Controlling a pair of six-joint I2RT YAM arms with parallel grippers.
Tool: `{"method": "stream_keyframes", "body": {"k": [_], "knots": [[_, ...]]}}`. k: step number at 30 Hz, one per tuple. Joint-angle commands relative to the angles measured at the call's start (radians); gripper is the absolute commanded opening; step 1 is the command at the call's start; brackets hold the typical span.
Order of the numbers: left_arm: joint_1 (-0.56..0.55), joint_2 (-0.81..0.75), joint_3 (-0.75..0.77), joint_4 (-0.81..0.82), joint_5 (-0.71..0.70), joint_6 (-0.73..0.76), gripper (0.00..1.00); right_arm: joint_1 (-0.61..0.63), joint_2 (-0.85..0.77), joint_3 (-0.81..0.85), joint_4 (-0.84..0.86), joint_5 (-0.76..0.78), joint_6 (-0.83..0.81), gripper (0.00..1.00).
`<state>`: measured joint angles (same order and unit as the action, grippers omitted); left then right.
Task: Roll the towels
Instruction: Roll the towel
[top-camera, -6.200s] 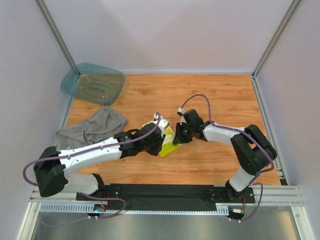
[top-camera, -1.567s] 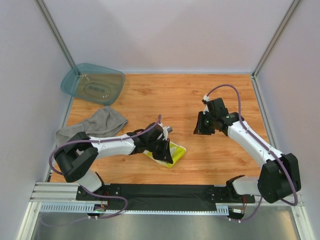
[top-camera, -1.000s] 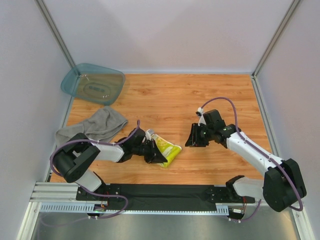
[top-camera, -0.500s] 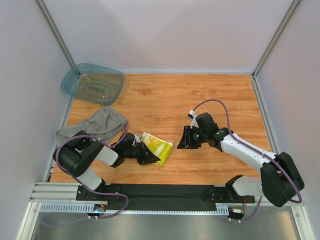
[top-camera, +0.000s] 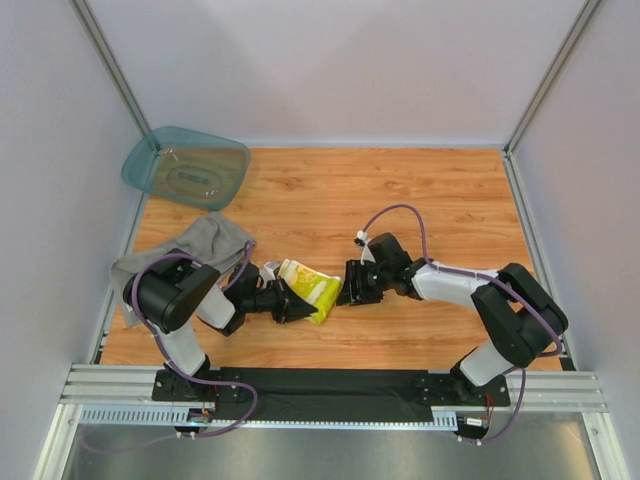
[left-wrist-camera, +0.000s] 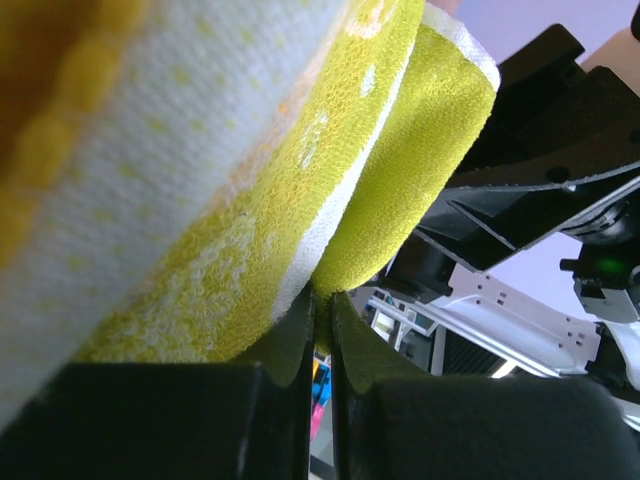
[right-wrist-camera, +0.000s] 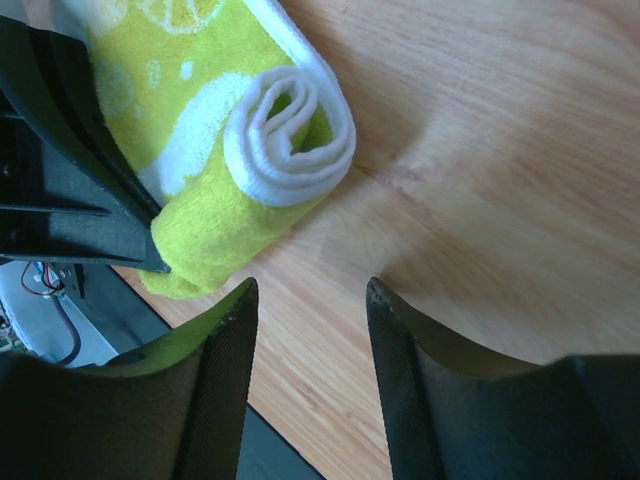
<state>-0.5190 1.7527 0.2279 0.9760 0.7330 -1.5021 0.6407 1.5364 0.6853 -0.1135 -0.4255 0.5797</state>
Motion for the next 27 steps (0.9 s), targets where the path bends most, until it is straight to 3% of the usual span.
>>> {"method": "stream_keyframes", "body": {"k": [1, 10, 18, 27], "knots": [[0.019, 0.013, -0.016, -0.094, 0.003, -0.029, 0.0, 0.004, 0.045, 0.02, 0.136, 0.001, 0.006, 0.5], [0.037, -0.016, -0.007, -0.164, 0.008, 0.0, 0.0, 0.004, 0.122, -0.018, 0.333, -0.035, 0.048, 0.62], [0.039, -0.019, -0.002, -0.191, 0.005, 0.011, 0.0, 0.005, 0.208, -0.015, 0.402, -0.047, 0.072, 0.61], [0.045, -0.033, -0.001, -0.191, 0.011, 0.005, 0.0, 0.01, 0.287, -0.043, 0.531, -0.061, 0.123, 0.52]]}}
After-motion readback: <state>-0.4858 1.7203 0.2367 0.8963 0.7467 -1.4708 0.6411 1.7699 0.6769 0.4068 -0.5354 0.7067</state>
